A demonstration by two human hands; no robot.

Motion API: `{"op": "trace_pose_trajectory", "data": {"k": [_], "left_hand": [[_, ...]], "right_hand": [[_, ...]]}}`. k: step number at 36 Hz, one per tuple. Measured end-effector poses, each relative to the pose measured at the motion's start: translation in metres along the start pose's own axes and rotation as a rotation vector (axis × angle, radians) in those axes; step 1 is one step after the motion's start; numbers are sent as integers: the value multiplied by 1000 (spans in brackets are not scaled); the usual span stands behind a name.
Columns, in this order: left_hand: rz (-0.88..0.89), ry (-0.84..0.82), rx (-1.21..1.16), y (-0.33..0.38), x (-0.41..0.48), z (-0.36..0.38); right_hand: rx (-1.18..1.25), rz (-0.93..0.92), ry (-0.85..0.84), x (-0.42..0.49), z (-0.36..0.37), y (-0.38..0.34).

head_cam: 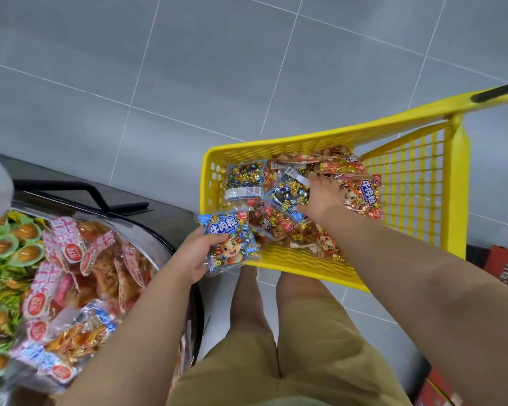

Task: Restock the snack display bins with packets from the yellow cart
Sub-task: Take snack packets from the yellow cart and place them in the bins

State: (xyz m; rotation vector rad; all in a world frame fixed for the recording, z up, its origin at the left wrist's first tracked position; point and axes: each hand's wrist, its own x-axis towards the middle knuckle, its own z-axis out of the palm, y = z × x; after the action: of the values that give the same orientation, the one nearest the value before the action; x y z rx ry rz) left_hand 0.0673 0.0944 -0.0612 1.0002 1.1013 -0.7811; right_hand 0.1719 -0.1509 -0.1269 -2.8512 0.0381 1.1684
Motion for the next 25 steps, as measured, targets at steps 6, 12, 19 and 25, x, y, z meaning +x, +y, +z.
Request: {"op": "trace_pose_trajectory", "data": {"k": [6,12,19,25], "left_hand": [[9,26,-3,1,1,6],[7,65,-11,0,1,9],[-40,66,-24,6,-9,16],[-59,-8,-186,14,-14,24]], "right_hand": [[-80,-107,-145,5,0,-2],[149,-82,-78,-2,0,1],[665,60,-123,-38,-22,7],[470,-531,282,-98,-42,-23]]}}
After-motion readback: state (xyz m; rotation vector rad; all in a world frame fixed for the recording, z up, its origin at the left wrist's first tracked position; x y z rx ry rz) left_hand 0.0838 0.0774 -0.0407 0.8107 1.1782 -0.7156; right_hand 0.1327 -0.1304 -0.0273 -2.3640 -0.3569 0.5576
